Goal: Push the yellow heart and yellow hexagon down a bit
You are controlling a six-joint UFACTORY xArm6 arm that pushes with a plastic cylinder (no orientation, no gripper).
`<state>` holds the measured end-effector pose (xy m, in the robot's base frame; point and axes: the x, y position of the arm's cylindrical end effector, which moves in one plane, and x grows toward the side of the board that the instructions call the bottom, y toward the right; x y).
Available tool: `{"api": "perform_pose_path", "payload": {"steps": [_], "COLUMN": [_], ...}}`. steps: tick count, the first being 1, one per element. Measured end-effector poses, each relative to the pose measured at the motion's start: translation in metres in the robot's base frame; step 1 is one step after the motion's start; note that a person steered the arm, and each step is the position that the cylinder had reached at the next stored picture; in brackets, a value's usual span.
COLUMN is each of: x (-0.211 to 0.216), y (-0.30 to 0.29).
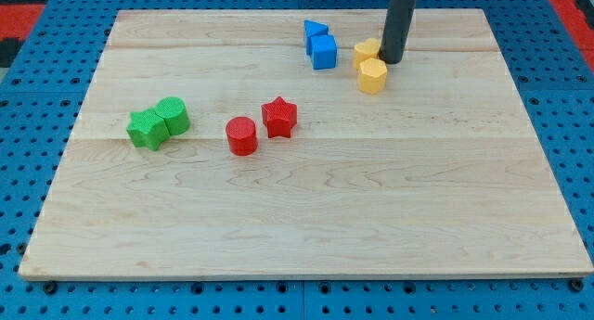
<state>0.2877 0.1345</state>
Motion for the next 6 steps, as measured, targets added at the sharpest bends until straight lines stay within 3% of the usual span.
{"api": "perform_pose_path", "payload": {"steps": [1,2,5,6], "x": [-0.036,-0.032,0.095,0.099], "y": [0.004,-0.022,-0.094,-0.083]}}
